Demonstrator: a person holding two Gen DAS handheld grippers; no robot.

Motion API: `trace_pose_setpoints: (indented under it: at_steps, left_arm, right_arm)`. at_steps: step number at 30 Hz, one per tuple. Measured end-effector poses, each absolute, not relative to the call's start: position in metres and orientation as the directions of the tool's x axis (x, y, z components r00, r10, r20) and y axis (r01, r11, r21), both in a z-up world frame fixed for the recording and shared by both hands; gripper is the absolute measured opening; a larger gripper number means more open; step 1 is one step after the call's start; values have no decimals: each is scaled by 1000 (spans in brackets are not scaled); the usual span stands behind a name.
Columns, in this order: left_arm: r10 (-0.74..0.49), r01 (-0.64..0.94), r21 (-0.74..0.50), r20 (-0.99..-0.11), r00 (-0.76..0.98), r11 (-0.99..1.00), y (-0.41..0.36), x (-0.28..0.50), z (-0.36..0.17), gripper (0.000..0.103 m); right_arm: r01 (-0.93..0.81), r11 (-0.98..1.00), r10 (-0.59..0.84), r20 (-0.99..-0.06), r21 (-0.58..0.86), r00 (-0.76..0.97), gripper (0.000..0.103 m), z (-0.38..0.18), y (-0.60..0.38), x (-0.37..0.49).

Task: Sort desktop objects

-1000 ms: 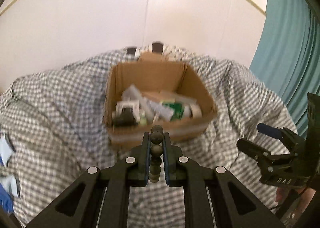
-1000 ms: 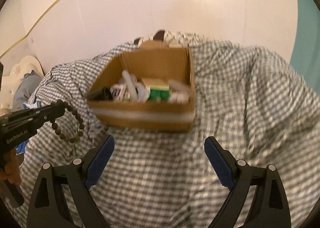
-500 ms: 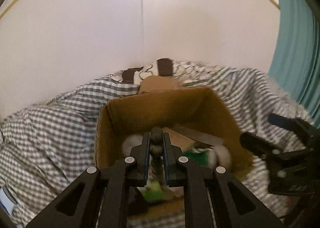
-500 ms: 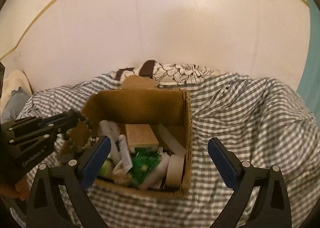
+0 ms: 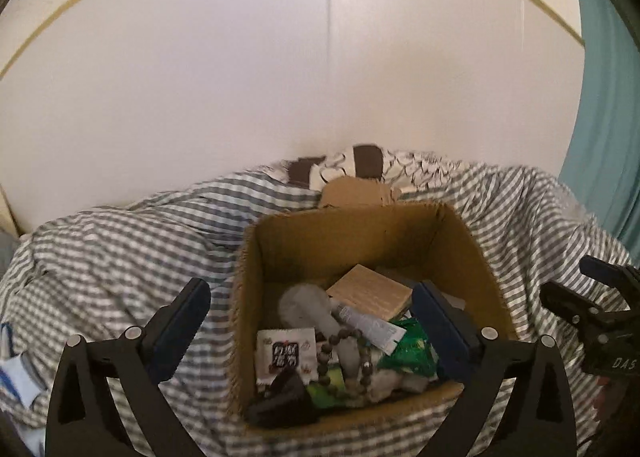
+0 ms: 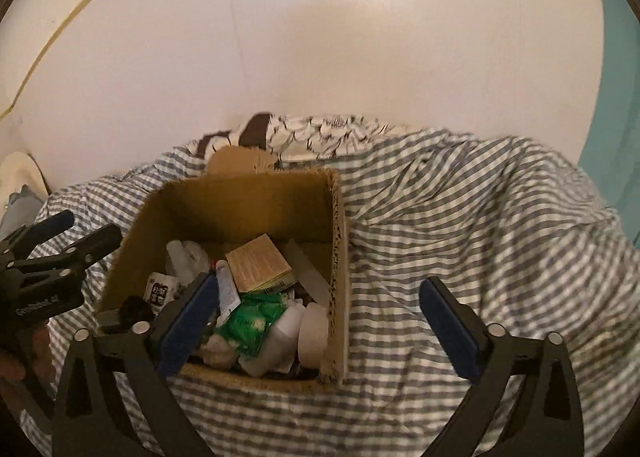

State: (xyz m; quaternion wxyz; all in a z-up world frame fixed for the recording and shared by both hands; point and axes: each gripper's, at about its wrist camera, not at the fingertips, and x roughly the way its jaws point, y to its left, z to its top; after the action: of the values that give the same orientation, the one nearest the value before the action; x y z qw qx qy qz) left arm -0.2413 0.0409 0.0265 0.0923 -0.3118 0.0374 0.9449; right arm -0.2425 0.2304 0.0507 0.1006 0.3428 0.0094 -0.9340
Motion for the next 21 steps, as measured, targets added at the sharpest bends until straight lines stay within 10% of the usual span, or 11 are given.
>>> trace_pose_setpoints:
  at_steps: [8,21]
  left_arm:
    - [39,-82,66,-498,-866,-994,24,-166,46,103]
    - [20,-58,45,-596,-802,-997,9,-83,-21,103]
  right_arm:
    - [204,-979,-179,-570,20,-802,103,89,230,-170]
    - [180,-984,-148,-590,5,-794,103,27,215,-91]
